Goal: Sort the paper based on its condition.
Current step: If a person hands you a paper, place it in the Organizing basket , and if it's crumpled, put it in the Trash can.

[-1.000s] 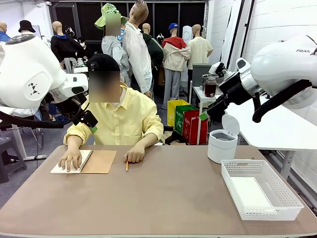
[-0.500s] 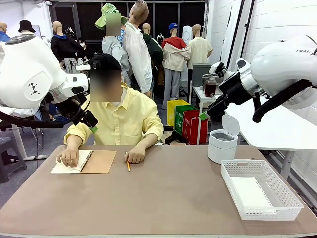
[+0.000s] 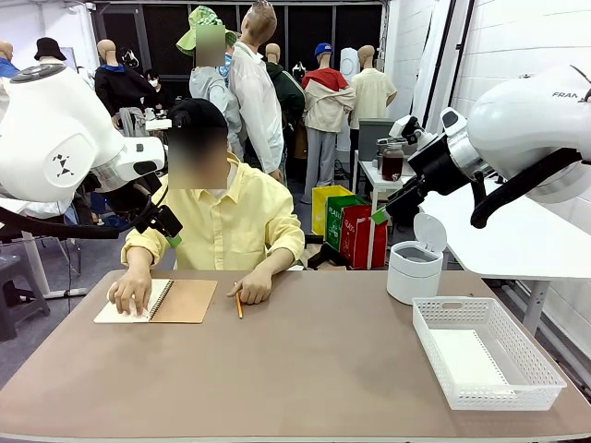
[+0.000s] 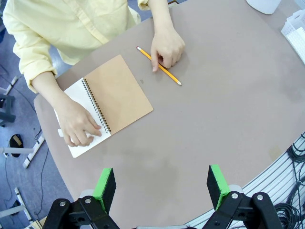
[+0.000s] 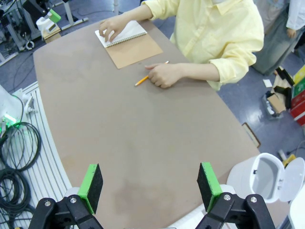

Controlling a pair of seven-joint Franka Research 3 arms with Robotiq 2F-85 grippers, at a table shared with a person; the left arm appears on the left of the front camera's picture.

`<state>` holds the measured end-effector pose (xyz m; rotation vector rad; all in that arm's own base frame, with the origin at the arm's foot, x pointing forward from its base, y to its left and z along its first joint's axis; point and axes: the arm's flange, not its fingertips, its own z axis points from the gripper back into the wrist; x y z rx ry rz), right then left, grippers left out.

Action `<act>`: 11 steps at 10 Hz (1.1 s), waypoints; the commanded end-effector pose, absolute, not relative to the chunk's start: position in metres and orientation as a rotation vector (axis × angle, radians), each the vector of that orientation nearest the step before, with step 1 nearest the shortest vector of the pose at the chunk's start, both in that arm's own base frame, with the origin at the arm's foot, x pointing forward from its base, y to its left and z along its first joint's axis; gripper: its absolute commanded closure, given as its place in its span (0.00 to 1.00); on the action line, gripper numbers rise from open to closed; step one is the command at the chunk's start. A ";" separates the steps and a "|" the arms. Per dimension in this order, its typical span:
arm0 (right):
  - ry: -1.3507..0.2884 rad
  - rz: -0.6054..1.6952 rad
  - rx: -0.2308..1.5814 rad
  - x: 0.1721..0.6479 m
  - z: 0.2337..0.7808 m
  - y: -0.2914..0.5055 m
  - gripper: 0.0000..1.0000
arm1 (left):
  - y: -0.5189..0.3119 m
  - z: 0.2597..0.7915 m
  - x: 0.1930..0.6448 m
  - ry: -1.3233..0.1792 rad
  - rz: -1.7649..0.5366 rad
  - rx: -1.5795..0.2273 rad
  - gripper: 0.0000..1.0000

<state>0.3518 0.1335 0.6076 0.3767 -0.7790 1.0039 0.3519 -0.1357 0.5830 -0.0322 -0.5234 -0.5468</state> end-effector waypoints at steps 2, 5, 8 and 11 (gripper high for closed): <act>-0.772 1.015 0.374 0.352 0.606 0.133 0.00 | -0.135 0.583 0.352 -0.529 -0.547 -0.036 0.00; -0.772 1.015 0.374 0.352 0.606 0.133 0.00 | -0.135 0.583 0.352 -0.529 -0.547 -0.036 0.00; -0.772 1.015 0.374 0.352 0.606 0.133 0.00 | -0.135 0.583 0.352 -0.529 -0.547 -0.036 0.00; -0.772 1.015 0.374 0.352 0.606 0.133 0.00 | -0.135 0.583 0.352 -0.529 -0.547 -0.036 0.00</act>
